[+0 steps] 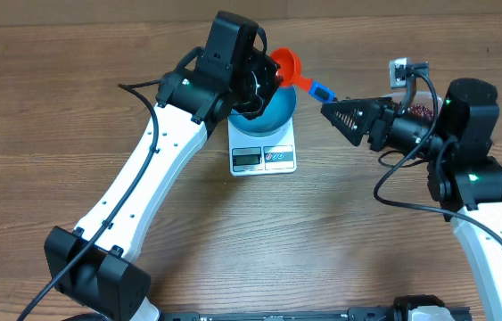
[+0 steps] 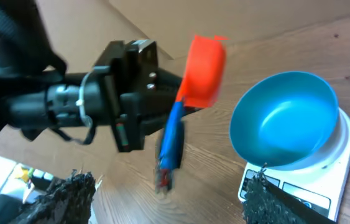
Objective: Scoop item into bowl and weigh 150g on scale
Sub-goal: 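Lift the red scoop with the left gripper toward the right gripper, then grasp the scoop handle with the right gripper and release left gripper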
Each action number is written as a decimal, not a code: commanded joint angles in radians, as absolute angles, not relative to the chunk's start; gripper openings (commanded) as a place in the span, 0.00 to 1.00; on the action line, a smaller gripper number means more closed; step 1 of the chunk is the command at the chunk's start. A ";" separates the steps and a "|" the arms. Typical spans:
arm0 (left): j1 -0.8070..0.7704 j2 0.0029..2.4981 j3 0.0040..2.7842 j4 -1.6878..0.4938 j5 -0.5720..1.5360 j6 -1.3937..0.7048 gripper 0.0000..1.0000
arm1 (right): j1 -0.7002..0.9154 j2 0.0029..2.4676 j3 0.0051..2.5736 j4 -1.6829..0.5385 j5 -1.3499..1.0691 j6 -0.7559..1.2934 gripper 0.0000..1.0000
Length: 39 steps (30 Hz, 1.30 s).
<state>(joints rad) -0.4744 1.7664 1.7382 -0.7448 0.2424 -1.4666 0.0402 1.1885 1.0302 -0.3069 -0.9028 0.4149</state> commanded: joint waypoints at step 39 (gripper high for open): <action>-0.538 1.792 1.747 -0.789 0.229 -1.409 0.04 | 0.158 1.269 1.050 -0.281 -0.663 0.580 0.29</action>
<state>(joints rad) -0.5320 1.7817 1.7382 -0.7898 0.2489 -1.4326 0.1532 1.2682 1.0302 -0.2905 -0.6735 0.5747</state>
